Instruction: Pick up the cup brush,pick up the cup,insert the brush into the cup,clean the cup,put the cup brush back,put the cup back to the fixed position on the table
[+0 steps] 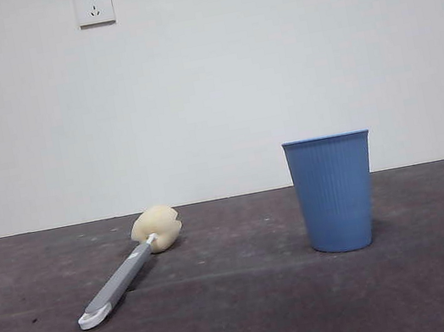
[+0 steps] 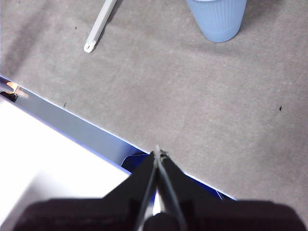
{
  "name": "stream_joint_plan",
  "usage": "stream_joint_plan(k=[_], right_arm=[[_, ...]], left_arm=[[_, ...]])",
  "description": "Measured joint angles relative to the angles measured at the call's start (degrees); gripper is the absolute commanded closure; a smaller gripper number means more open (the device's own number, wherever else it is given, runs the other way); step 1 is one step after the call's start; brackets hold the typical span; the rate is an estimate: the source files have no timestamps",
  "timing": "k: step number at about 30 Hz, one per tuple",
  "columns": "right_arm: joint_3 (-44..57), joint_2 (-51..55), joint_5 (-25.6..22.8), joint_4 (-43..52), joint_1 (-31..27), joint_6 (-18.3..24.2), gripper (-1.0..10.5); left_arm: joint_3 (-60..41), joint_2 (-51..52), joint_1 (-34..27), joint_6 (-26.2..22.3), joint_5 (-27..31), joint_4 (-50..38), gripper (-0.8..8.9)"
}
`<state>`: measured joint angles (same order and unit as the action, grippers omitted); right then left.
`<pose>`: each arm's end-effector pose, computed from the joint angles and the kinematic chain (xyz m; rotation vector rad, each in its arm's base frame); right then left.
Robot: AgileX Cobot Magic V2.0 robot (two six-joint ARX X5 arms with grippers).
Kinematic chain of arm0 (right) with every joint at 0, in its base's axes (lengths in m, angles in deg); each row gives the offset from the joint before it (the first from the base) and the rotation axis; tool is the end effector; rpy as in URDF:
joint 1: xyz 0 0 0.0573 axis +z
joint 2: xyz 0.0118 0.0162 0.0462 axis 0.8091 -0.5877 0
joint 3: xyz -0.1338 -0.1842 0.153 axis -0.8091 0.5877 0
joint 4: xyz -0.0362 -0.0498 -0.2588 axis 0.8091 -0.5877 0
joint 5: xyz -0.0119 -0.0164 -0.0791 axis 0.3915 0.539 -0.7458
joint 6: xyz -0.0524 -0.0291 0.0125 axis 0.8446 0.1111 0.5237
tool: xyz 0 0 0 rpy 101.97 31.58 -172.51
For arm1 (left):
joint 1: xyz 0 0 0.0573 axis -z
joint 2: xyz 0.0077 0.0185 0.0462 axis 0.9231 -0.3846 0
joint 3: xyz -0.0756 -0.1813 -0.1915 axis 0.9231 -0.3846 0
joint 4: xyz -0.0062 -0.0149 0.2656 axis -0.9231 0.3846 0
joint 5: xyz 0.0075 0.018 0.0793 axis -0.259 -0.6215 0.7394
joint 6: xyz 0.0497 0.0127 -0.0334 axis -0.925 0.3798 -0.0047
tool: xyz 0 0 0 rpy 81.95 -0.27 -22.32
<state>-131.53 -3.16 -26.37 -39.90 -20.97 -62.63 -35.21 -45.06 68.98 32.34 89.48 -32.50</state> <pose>0.0893 0.0680 0.2988 0.0458 0.9533 0.6232 0.1131 -0.0032 0.1578 0.1283 0.0932 -0.0360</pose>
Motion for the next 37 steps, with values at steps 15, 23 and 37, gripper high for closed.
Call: stream_joint_plan(k=[15,23,37], right_arm=[[-0.04,-0.04,0.00,-0.04,0.00,0.00,9.4],[-0.04,-0.04,0.00,-0.04,0.00,0.00,9.4],[1.16,5.49,-10.49,19.63,-3.61,7.93,9.4]], left_arm=[[0.00,0.52,-0.02,2.89,-0.04,5.05,8.17],[0.00,0.52,-0.02,2.89,-0.04,5.05,8.17],[0.00,0.52,-0.02,2.89,-0.04,5.03,8.17]])
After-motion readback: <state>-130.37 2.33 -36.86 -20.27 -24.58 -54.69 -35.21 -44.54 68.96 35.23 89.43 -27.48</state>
